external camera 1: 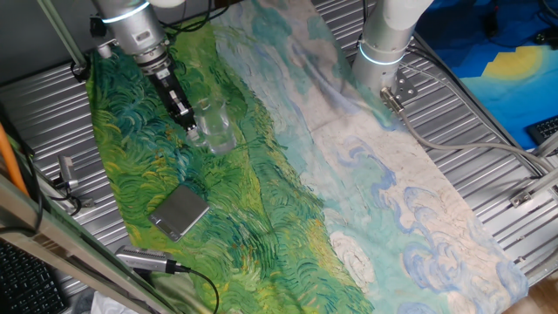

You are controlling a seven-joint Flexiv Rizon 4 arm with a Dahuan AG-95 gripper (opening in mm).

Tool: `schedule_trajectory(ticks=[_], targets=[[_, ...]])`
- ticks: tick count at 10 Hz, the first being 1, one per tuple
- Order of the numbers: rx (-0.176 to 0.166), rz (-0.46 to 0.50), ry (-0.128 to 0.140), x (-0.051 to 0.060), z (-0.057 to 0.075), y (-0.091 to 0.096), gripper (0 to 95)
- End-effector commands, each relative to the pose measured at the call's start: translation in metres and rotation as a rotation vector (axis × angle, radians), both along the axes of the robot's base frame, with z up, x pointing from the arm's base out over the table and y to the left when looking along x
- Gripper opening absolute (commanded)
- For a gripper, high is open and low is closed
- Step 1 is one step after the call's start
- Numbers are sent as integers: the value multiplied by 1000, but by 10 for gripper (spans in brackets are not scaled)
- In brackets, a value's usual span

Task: Pour the water from one cup into another empty cup

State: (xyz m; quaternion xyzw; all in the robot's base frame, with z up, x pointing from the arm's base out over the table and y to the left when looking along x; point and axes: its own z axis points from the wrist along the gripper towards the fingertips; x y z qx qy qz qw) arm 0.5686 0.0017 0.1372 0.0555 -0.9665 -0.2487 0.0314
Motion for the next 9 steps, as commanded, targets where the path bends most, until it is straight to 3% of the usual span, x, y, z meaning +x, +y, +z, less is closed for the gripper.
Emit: schedule_trajectory(ticks=[1, 4, 5, 6, 9], targets=[[-4, 7, -2, -1, 2, 0, 0], [-5, 10, -2, -1, 2, 0, 0], [-39, 30, -5, -1, 2, -1, 0], [-41, 32, -10, -1, 4, -2, 0], [-64, 53, -8, -5, 19, -7, 0]])
